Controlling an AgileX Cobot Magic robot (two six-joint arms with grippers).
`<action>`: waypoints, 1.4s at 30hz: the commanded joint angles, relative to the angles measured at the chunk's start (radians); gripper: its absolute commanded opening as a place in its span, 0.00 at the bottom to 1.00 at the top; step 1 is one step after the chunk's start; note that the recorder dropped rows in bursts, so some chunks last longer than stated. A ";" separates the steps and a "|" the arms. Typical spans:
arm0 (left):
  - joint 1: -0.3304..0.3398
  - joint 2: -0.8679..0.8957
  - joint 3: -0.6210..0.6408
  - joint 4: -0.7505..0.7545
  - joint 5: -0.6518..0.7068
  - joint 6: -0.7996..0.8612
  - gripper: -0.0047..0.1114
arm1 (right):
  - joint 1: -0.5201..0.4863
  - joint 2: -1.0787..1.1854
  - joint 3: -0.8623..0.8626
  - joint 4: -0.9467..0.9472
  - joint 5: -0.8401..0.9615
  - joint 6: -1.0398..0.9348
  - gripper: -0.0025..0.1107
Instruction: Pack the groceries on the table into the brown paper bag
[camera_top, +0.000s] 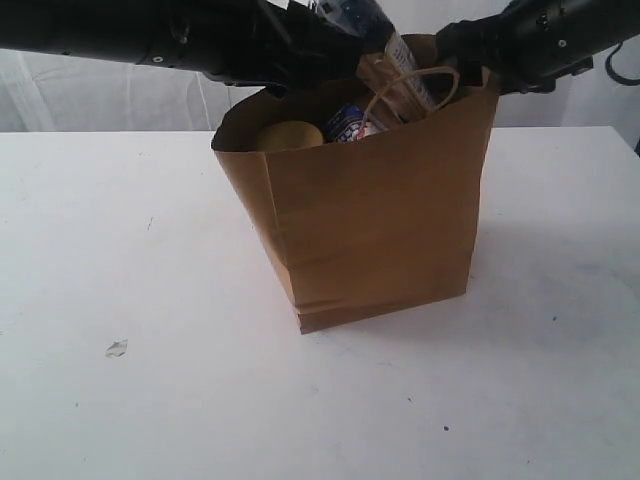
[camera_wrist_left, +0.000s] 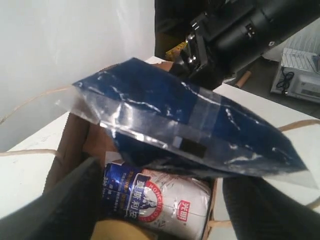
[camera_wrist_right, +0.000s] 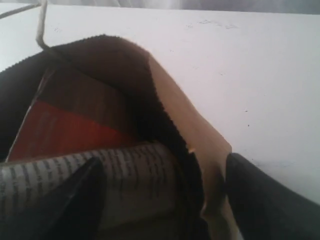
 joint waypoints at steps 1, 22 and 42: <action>0.002 -0.016 -0.008 -0.021 -0.003 -0.008 0.64 | 0.014 0.023 -0.013 -0.004 -0.017 -0.018 0.58; 0.002 -0.016 -0.008 -0.019 0.008 -0.010 0.64 | 0.013 0.025 -0.013 -0.167 -0.034 0.016 0.06; 0.002 -0.081 -0.008 0.565 0.274 -0.459 0.64 | 0.013 0.000 -0.013 -0.171 -0.030 0.016 0.06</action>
